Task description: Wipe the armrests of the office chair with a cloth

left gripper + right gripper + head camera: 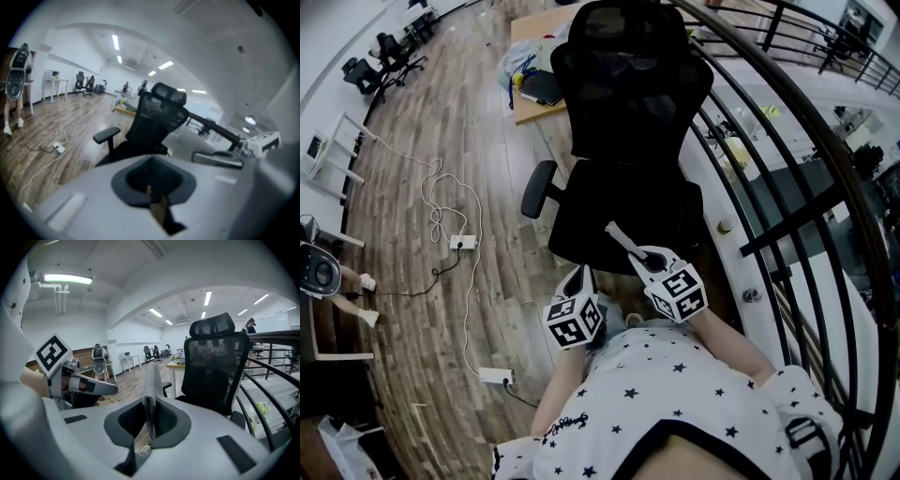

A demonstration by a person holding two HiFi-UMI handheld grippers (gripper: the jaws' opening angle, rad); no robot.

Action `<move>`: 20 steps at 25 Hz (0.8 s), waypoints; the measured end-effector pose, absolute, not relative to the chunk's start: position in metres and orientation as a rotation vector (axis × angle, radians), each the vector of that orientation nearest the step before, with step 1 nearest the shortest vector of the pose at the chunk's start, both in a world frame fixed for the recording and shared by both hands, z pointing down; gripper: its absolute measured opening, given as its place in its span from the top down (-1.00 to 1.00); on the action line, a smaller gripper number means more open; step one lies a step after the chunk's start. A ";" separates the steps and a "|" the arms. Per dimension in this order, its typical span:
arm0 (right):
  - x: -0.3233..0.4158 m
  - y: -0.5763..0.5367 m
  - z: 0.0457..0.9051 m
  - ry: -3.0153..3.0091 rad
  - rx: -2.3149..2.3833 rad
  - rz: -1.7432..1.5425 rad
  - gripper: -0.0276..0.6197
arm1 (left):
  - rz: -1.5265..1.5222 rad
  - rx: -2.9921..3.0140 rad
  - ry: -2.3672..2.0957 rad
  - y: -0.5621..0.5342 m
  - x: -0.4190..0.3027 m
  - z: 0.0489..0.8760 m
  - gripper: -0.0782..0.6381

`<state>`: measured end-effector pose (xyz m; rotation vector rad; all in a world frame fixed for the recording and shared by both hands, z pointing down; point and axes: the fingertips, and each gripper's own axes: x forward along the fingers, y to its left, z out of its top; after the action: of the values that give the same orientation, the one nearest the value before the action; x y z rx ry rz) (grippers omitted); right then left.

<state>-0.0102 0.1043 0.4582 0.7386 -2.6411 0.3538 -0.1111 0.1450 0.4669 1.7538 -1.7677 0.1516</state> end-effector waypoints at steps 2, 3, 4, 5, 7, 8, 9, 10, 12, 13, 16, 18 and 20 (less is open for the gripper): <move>-0.012 0.105 0.457 -2.647 0.733 0.359 0.84 | 0.156 1.749 -1.763 0.146 -0.112 0.468 0.76; -0.012 0.106 0.456 -2.651 0.730 0.360 0.84 | 0.157 1.747 -1.760 0.147 -0.112 0.468 0.76; -0.013 0.107 0.456 -2.655 0.728 0.362 0.84 | 0.157 1.746 -1.758 0.147 -0.112 0.469 0.76; -0.013 0.108 0.455 -2.660 0.727 0.364 0.84 | 0.157 1.745 -1.757 0.147 -0.112 0.469 0.76; -0.015 0.109 0.455 -2.668 0.728 0.364 0.84 | 0.157 1.744 -1.756 0.148 -0.113 0.470 0.76; -0.015 0.109 0.455 -2.670 0.729 0.362 0.84 | 0.158 1.744 -1.755 0.148 -0.113 0.471 0.76; -0.016 0.109 0.456 -2.671 0.731 0.360 0.84 | 0.158 1.743 -1.754 0.148 -0.114 0.472 0.76; -0.016 0.108 0.456 -2.673 0.732 0.360 0.84 | 0.159 1.743 -1.754 0.148 -0.114 0.473 0.76; -0.017 0.108 0.456 -2.674 0.735 0.359 0.84 | 0.161 1.743 -1.753 0.148 -0.115 0.473 0.76; -0.018 0.108 0.456 -2.674 0.735 0.359 0.84 | 0.162 1.742 -1.753 0.148 -0.116 0.473 0.76; -0.019 0.108 0.457 -2.673 0.731 0.360 0.84 | 0.162 1.740 -1.754 0.148 -0.118 0.473 0.76; -0.020 0.107 0.459 -2.672 0.729 0.362 0.84 | 0.160 1.739 -1.754 0.147 -0.119 0.474 0.76; -0.020 0.106 0.460 -2.673 0.730 0.368 0.84 | 0.159 1.737 -1.754 0.147 -0.120 0.476 0.76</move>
<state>-0.0203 0.1058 0.4603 0.7299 -2.6728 0.3678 -0.1205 0.1466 0.4758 1.7371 -1.7537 0.1586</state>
